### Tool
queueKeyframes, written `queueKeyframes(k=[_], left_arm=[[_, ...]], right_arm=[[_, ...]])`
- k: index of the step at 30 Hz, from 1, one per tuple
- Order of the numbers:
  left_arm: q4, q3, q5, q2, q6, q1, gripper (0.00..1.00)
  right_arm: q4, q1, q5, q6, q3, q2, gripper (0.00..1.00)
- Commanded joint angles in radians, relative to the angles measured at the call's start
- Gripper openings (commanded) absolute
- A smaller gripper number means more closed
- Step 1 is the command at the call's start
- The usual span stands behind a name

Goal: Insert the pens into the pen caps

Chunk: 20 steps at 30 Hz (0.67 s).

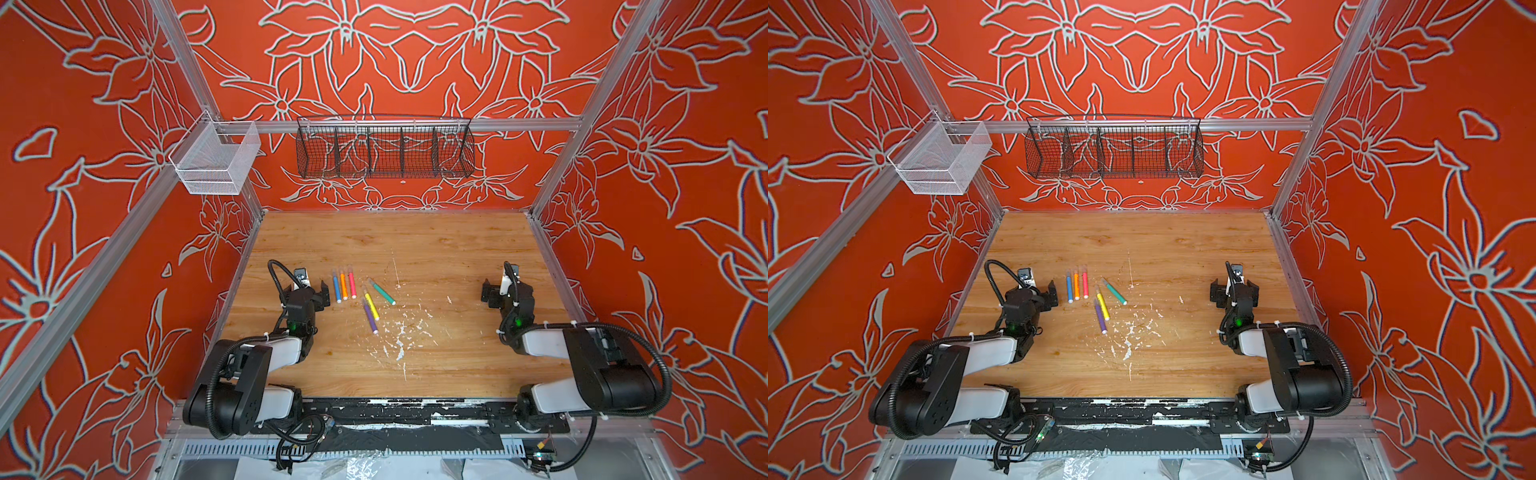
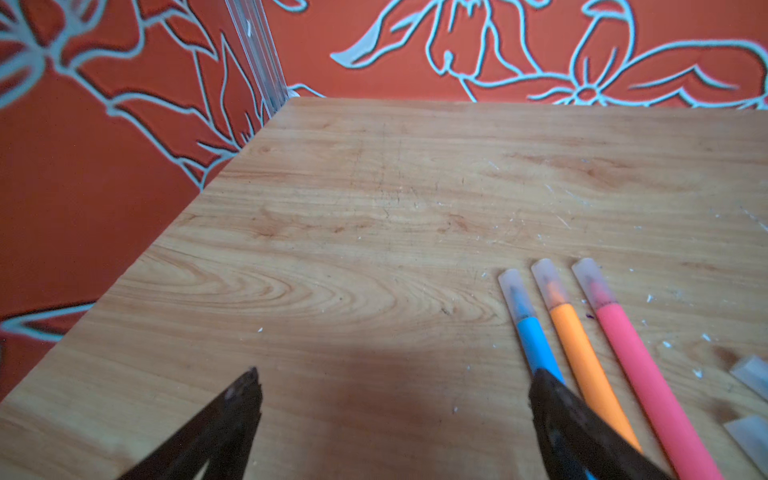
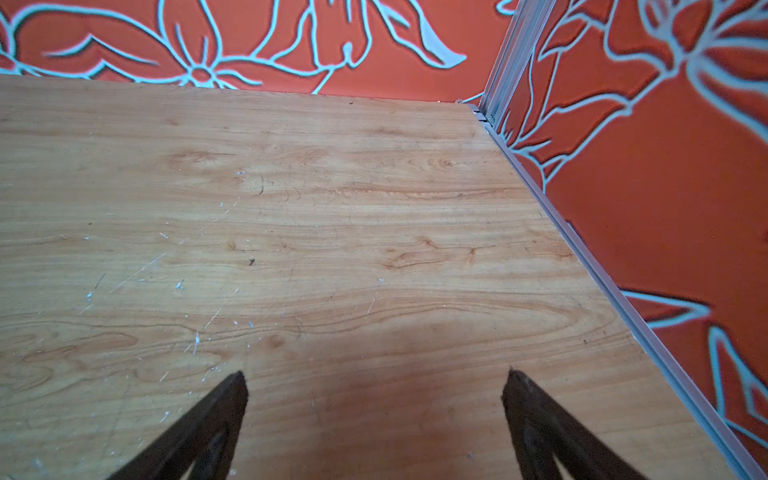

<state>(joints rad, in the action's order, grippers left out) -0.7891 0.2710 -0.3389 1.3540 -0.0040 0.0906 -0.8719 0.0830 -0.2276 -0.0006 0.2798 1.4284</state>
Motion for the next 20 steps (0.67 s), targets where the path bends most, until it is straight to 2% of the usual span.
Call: queueKeyframes(k=[1,18,20], left_arm=[[0.045,0.025,0.028,0.007,-0.01,-0.009,0.97],[0.104,0.059,0.087,0.016,-0.037,-0.055,0.97],[0.1,0.058,0.086,0.015,-0.036,-0.055,0.97]], right_arm=[[-0.014,-0.002,-0.01,0.002,0.015,0.004,0.97],[-0.015,-0.002,-0.011,0.001,0.015,0.004,0.97],[-0.068,-0.001,0.046,-0.022,-0.025,-0.012,0.97]])
